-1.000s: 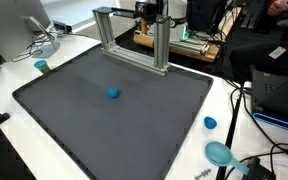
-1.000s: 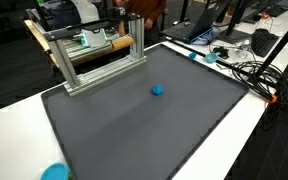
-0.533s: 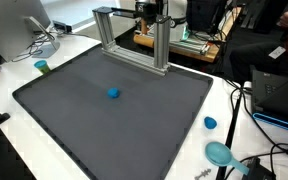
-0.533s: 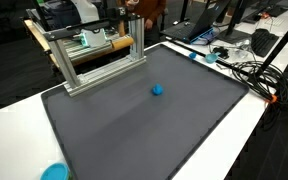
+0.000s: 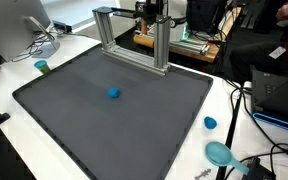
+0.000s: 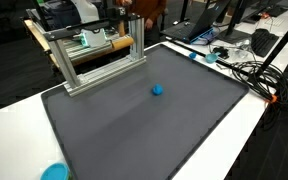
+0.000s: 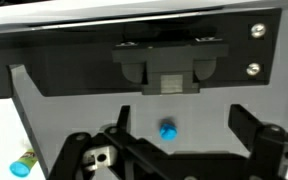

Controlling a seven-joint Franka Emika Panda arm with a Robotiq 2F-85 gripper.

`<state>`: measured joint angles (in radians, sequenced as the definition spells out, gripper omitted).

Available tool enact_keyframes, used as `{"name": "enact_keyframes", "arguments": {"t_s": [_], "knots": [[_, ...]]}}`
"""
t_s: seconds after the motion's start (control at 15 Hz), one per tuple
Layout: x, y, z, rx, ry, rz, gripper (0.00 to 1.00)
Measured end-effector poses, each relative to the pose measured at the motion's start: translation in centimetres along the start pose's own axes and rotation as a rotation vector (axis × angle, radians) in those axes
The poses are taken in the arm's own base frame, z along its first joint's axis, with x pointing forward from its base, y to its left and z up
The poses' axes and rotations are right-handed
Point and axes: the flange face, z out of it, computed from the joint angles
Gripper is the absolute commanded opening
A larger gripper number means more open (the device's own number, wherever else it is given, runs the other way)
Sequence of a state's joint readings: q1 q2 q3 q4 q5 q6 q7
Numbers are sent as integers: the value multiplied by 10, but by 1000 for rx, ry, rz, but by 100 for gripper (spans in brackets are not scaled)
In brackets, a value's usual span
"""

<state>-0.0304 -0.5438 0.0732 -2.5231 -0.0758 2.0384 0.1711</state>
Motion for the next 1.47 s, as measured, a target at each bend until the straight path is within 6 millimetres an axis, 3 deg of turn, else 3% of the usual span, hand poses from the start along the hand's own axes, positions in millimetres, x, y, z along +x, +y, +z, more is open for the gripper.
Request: {"name": "enact_keyframes", "arguments": {"t_s": [0.27, 1.47], "knots": [[-5, 11, 4, -12, -50, 13, 100], [-22, 5, 6, 35, -32, -3, 100]]}}
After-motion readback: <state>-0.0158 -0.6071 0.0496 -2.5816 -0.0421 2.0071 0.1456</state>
